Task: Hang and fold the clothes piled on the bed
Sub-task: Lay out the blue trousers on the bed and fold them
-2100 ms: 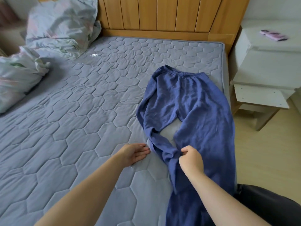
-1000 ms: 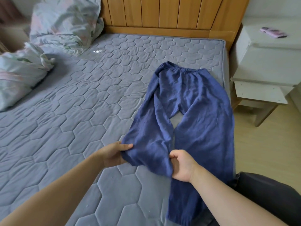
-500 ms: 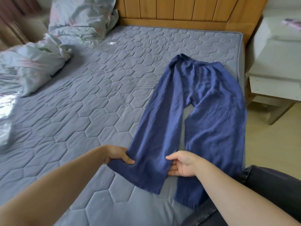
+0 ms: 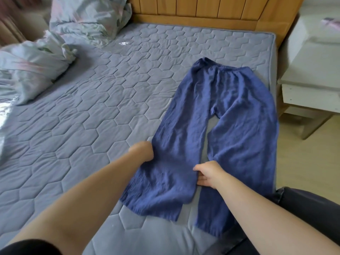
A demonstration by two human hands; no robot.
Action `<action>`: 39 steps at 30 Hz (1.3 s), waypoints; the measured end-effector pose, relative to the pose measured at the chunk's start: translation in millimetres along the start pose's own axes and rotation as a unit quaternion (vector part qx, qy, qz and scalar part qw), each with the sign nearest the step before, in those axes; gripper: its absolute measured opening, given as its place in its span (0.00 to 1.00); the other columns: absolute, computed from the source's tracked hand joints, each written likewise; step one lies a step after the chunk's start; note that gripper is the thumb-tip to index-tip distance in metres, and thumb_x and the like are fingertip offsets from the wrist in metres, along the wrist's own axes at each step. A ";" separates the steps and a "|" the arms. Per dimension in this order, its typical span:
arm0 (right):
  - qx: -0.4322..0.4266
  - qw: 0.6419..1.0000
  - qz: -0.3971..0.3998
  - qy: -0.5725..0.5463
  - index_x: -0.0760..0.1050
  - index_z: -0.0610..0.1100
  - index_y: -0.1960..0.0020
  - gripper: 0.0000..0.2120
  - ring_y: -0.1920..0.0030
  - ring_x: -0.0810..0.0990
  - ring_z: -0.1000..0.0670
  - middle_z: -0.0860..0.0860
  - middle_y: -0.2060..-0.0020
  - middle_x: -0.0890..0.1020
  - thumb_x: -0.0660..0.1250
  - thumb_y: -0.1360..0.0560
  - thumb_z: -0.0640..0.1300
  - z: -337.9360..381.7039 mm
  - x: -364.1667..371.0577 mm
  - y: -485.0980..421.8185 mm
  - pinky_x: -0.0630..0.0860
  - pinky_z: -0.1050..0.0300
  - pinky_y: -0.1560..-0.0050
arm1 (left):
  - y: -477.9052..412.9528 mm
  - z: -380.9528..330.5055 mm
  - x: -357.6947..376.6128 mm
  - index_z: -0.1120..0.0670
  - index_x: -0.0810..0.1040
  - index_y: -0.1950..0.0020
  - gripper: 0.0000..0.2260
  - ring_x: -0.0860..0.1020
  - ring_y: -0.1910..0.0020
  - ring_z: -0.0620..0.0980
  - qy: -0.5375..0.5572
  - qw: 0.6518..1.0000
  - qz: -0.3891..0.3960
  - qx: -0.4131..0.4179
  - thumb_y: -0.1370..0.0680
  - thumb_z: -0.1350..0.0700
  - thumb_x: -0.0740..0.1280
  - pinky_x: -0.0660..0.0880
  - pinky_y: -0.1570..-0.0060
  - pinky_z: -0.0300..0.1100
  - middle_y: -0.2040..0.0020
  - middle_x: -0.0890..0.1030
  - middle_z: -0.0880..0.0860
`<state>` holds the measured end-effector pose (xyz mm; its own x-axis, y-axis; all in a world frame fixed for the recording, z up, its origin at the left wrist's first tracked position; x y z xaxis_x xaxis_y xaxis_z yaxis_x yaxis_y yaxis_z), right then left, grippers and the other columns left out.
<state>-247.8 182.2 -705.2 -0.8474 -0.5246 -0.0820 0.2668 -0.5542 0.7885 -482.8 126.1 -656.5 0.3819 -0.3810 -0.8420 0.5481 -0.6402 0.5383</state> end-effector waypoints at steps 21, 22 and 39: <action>-0.182 0.965 -0.157 0.107 0.72 0.37 0.66 0.16 0.76 0.77 0.45 0.42 0.73 0.79 0.58 0.21 0.42 138.6 -82.1 -85.4 0.74 0.57 0.75 | -74.8 -126.7 4.9 0.47 0.58 0.23 0.29 0.48 0.22 0.52 0.048 0.945 -0.262 0.191 0.22 0.44 0.39 0.44 0.26 0.51 0.22 0.54 0.50; -0.169 0.969 -0.151 0.101 0.72 0.37 0.66 0.17 0.75 0.77 0.44 0.42 0.73 0.79 0.59 0.20 0.42 140.4 -79.7 -93.6 0.74 0.57 0.74 | -75.7 -127.1 5.2 0.47 0.58 0.23 0.28 0.48 0.22 0.52 0.047 0.945 -0.262 0.190 0.22 0.45 0.39 0.44 0.26 0.51 0.22 0.54 0.50; -0.123 0.944 -0.294 -0.087 0.71 0.40 0.66 0.14 0.65 0.81 0.41 0.44 0.68 0.78 0.56 0.22 0.39 145.2 -137.1 -110.7 0.81 0.47 0.59 | -76.1 -124.4 3.2 0.50 0.64 0.25 0.27 0.53 0.23 0.52 0.091 0.931 -0.293 0.199 0.23 0.48 0.44 0.46 0.26 0.50 0.23 0.60 0.51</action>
<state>-227.8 409.3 -692.7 -0.9390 0.0234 -0.3431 -0.1935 -0.8608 0.4707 -430.7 256.5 -695.7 0.2428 0.2081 -0.9475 0.3972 -0.9124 -0.0986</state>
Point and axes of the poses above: each hand's wrist, its own y-axis away from the middle knuckle, its own x-axis out of the palm, z = x × y, the point moved 9 cm from there along -y, towards the middle knuckle
